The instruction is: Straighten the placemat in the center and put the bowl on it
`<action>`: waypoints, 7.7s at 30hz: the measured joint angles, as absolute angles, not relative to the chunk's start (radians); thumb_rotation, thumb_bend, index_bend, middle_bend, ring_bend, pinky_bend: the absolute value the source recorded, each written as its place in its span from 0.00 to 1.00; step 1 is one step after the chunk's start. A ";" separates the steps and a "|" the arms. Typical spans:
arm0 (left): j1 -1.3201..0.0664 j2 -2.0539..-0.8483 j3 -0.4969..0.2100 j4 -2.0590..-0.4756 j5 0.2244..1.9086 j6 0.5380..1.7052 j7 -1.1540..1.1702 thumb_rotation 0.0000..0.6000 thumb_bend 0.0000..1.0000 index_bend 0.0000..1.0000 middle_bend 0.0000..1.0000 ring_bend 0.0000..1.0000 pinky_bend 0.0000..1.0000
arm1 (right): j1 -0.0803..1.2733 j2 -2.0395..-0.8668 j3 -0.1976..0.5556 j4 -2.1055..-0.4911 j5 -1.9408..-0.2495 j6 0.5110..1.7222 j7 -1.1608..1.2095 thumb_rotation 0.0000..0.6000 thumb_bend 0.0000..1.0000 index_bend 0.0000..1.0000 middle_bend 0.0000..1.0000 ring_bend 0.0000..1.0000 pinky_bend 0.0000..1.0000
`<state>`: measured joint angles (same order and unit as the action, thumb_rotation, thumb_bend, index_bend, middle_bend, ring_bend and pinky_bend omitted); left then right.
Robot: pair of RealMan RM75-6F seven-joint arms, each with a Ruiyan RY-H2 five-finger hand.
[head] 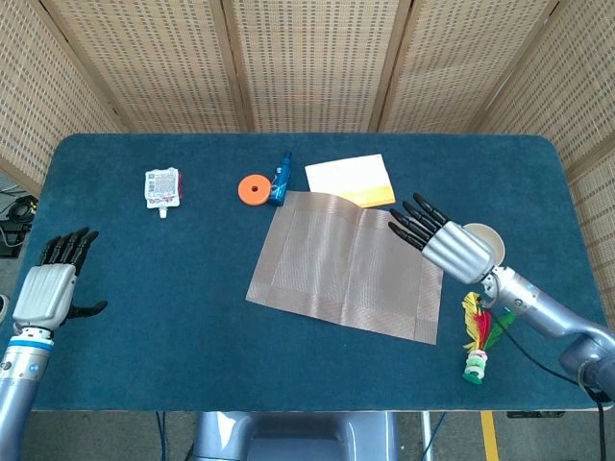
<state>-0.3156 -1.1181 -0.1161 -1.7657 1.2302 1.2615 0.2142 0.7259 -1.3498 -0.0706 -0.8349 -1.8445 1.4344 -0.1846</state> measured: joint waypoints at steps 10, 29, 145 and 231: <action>-0.397 -1.224 -0.084 -1.602 1.423 1.189 0.151 1.00 0.00 0.02 0.00 0.00 0.00 | 0.480 -1.168 -0.044 -1.372 -1.620 1.513 -0.165 1.00 0.00 0.00 0.00 0.00 0.00; -0.688 -1.569 -0.058 -1.187 1.620 0.954 -0.030 1.00 0.07 0.22 0.00 0.00 0.00 | 0.217 -1.183 -0.045 -1.537 -1.509 1.608 -0.039 1.00 0.00 0.03 0.00 0.00 0.00; -0.586 -1.281 0.182 -1.865 1.262 0.949 0.636 1.00 0.53 0.73 0.00 0.00 0.00 | 0.110 -1.146 0.039 -1.587 -1.679 1.613 0.026 1.00 0.00 0.09 0.00 0.00 0.00; -0.329 -1.073 -0.069 -1.896 1.304 1.322 0.291 1.00 0.00 0.00 0.00 0.00 0.00 | 0.545 -1.438 0.157 -1.151 -1.403 1.021 0.117 1.00 0.54 0.74 0.00 0.00 0.00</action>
